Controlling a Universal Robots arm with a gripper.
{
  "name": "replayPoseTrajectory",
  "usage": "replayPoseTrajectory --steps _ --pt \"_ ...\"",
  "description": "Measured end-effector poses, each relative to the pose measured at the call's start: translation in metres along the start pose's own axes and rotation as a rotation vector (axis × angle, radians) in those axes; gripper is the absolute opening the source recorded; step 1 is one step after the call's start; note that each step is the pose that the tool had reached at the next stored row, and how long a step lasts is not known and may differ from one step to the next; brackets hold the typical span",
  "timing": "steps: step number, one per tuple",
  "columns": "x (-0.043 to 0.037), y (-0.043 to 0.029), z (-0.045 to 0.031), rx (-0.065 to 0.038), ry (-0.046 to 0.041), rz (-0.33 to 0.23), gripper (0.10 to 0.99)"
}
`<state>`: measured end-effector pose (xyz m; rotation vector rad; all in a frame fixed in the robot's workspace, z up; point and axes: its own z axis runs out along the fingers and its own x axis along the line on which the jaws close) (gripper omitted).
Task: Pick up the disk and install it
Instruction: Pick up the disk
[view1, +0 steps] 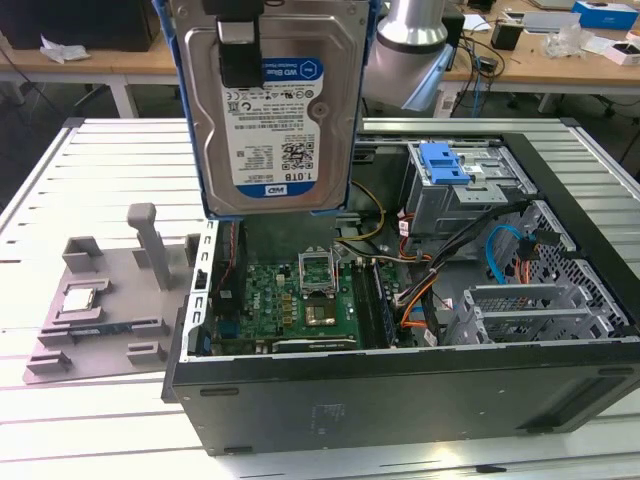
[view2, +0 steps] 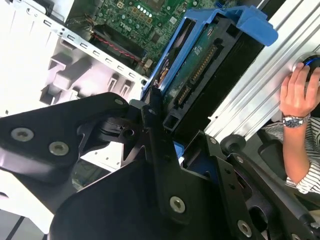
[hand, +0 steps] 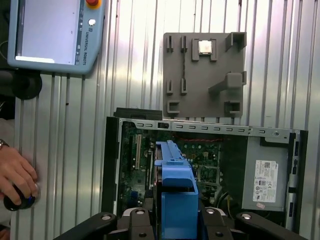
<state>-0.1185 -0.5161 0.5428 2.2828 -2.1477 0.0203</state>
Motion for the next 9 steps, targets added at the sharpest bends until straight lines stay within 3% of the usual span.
replayPoseTrajectory --steps 9 --pt "0.0015 -0.0241 0.0001 0.000 0.0000 0.000 0.369"
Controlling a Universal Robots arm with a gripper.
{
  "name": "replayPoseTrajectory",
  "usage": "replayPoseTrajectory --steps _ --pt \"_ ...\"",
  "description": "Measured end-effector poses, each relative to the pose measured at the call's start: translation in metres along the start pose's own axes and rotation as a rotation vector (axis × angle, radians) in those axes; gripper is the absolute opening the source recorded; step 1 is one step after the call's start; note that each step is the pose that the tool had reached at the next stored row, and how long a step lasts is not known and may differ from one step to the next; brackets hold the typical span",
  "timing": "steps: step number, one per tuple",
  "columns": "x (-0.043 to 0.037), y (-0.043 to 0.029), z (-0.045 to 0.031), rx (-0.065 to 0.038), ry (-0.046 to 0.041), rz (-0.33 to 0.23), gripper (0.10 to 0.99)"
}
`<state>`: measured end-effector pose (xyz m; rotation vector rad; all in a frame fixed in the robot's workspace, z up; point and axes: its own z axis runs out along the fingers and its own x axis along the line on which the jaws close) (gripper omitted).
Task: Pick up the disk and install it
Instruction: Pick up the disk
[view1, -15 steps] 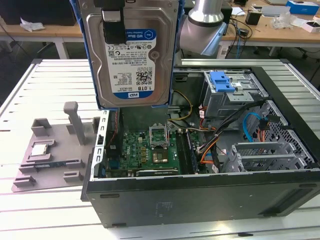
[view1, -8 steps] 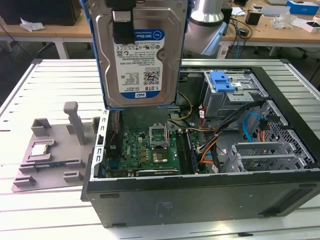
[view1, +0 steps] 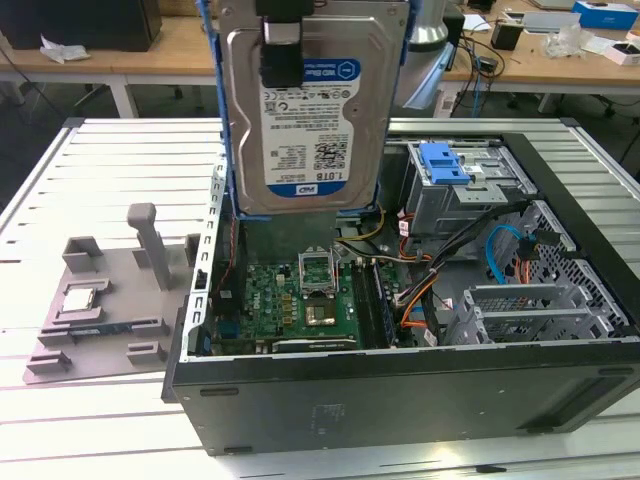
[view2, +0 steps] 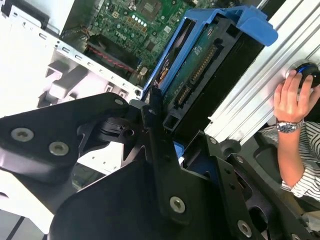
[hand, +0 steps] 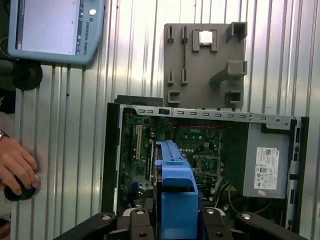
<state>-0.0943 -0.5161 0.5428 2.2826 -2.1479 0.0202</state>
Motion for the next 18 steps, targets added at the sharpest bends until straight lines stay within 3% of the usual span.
replayPoseTrajectory --steps 3,8,18 --pt "0.0004 -0.0062 0.0000 0.000 0.0000 0.000 0.369" --pt "0.0014 -0.0237 0.0001 0.000 0.0000 0.000 0.369" --pt "0.0028 -0.0464 0.0002 0.000 0.0000 0.000 0.369"
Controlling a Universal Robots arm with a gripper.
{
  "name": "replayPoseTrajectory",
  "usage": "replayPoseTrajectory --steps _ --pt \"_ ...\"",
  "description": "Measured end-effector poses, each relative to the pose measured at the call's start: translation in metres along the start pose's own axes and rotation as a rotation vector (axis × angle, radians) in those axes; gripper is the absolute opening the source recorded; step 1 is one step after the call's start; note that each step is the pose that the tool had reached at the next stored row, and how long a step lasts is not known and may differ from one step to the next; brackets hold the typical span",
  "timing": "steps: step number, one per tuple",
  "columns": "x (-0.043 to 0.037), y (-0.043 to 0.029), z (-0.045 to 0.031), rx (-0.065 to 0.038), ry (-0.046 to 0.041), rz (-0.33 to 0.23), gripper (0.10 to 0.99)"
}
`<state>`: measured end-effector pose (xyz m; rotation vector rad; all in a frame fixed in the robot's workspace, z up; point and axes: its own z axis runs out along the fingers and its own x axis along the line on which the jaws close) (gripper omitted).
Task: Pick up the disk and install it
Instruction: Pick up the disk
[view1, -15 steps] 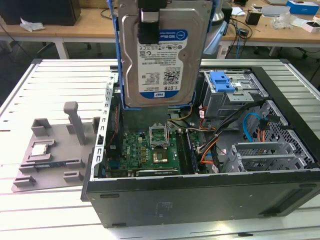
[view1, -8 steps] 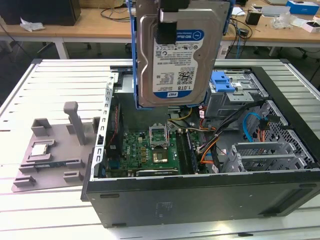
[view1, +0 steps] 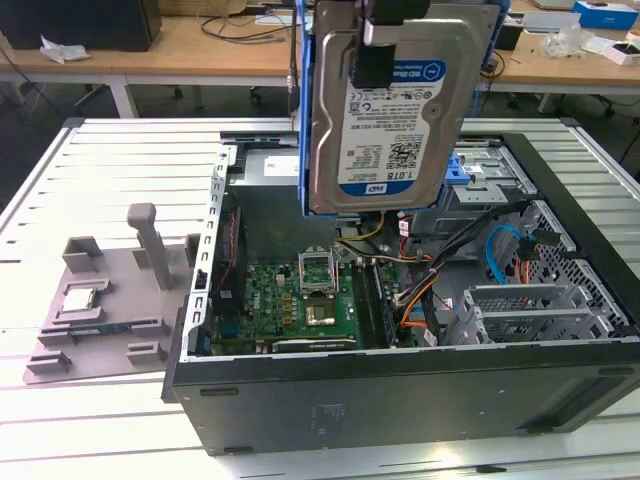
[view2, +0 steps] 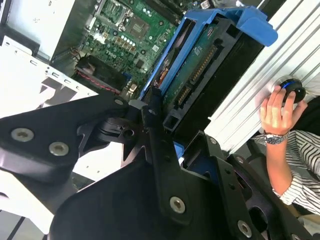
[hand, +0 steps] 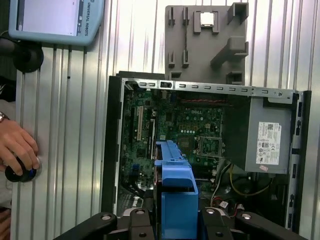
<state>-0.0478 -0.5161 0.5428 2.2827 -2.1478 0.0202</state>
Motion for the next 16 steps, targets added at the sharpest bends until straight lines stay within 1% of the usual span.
replayPoseTrajectory --steps 2,6,10,11,13,14,16 --pt "0.0004 -0.0069 0.0000 0.000 0.0000 0.000 0.369" --pt "0.0009 -0.0142 0.0001 0.000 0.0000 0.000 0.369" --pt "0.0015 -0.0238 0.0002 0.000 -0.0001 0.000 0.369" --pt "0.0017 -0.0272 0.0002 0.000 0.0000 0.000 0.369" --pt "0.0019 -0.0307 0.0002 0.000 0.0000 0.000 0.369" --pt "0.0021 -0.0340 0.0002 0.000 0.0001 0.000 0.369" --pt "0.0023 -0.0379 0.0003 0.000 0.0000 0.000 0.369"
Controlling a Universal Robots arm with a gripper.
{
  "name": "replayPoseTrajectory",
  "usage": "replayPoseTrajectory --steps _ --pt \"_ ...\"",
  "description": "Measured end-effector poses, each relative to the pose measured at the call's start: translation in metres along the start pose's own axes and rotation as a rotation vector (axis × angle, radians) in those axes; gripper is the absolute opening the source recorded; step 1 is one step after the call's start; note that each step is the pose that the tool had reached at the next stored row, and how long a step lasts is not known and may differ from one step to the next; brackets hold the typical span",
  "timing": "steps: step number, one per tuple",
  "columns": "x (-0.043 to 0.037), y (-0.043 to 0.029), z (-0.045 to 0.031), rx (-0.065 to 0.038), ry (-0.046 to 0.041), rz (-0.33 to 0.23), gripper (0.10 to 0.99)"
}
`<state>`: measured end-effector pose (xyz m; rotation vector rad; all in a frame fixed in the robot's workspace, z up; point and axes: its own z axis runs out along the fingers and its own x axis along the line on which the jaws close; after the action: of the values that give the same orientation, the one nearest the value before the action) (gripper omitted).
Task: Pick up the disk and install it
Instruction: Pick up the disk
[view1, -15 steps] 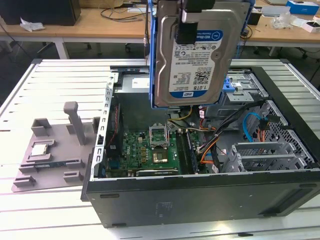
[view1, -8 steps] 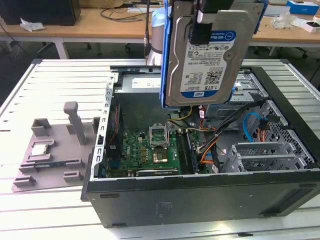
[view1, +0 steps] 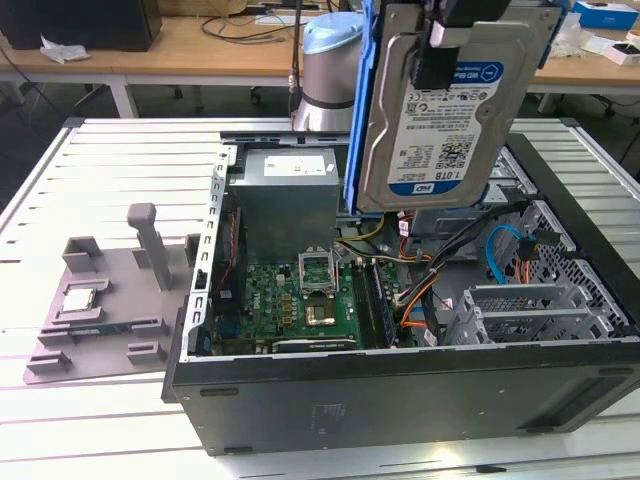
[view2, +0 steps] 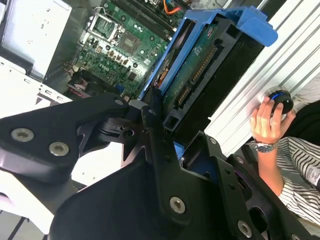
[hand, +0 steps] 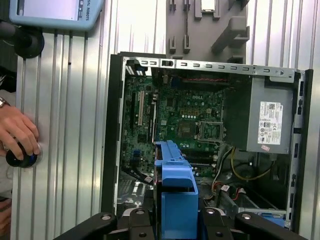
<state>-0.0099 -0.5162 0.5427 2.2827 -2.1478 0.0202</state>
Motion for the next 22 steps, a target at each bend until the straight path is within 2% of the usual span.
replayPoseTrajectory --steps 6,9,13,14,18,20,22 --pt "0.0009 -0.0158 0.0001 0.000 0.0001 0.000 0.369" --pt "0.0017 -0.0283 0.0002 0.000 0.0000 0.000 0.369" --pt "0.0022 -0.0366 0.0003 0.000 0.0001 0.000 0.369" --pt "0.0025 -0.0410 0.0004 0.000 0.0001 0.000 0.369" --pt "0.0030 -0.0500 0.0004 0.000 0.0001 0.000 0.369" --pt "0.0035 -0.0578 0.0005 0.000 0.0000 0.000 0.369" --pt "0.0037 -0.0613 0.0005 0.000 0.0000 0.000 0.369"
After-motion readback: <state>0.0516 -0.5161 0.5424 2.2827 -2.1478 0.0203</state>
